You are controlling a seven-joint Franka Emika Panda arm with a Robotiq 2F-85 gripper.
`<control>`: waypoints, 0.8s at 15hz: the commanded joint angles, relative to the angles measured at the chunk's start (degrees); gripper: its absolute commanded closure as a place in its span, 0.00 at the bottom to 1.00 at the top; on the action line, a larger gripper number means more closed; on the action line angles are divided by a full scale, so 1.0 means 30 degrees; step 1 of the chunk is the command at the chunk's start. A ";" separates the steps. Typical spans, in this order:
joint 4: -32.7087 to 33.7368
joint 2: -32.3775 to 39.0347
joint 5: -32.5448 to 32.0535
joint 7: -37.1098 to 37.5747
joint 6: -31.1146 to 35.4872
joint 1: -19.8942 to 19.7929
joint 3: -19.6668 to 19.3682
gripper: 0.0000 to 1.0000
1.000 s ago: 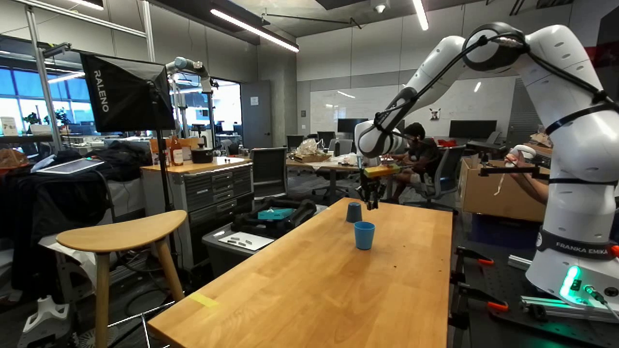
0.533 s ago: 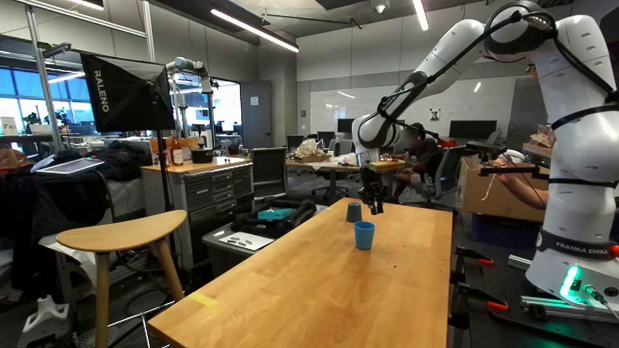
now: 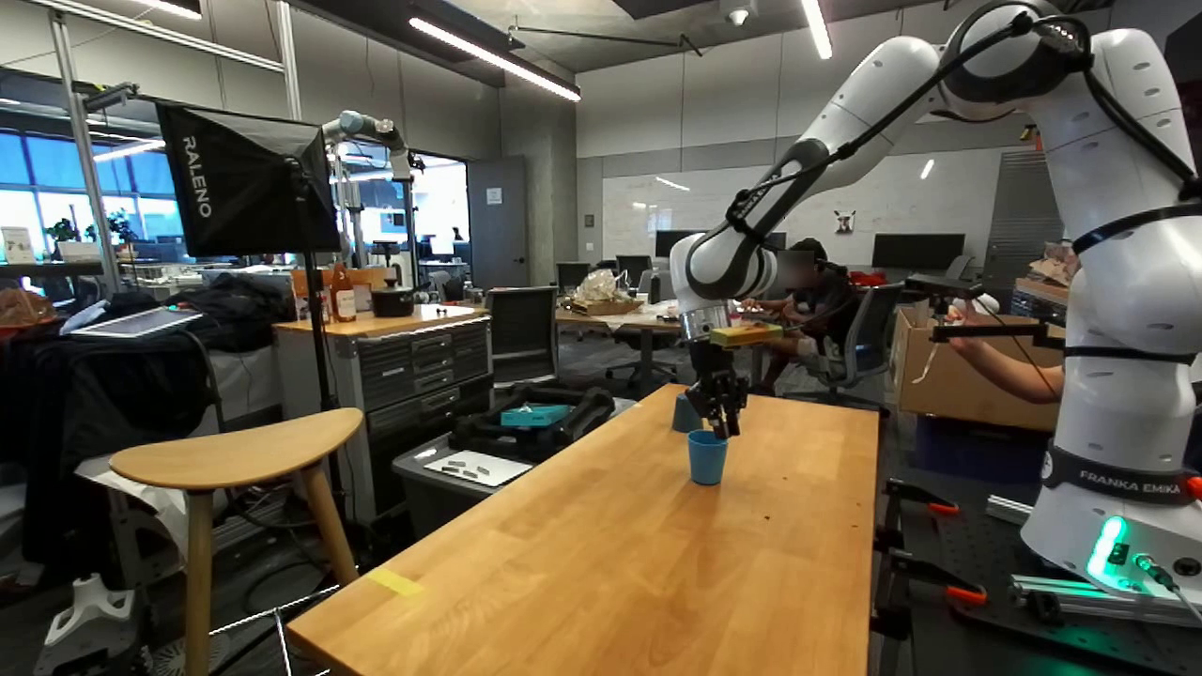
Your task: Put the gold object in the blue cup
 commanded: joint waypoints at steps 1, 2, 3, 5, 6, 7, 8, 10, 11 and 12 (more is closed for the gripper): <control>0.0426 0.0047 0.0692 0.0085 -0.0089 -0.0048 -0.0049 0.88; 0.0488 0.0168 0.0662 0.0181 0.0095 -0.0059 -0.0125 0.88; 0.0508 0.0259 0.0579 0.0311 0.0308 -0.0043 -0.0188 0.88; 0.0433 0.0474 0.0437 0.0684 0.1183 0.0018 -0.0336 0.88; 0.0416 0.0620 0.0364 0.0881 0.1676 0.0062 -0.0399 0.88; 0.0444 0.0801 0.0342 0.1031 0.2158 0.0088 -0.0451 0.88; 0.0497 0.1025 0.0315 0.1195 0.2612 0.0115 -0.0499 0.88; 0.0666 0.1439 0.0231 0.1404 0.3123 0.0132 -0.0592 0.87; 0.0859 0.1652 0.0246 0.1446 0.3165 0.0109 -0.0623 0.44; 0.0952 0.1799 0.0247 0.1533 0.3132 0.0112 -0.0660 0.42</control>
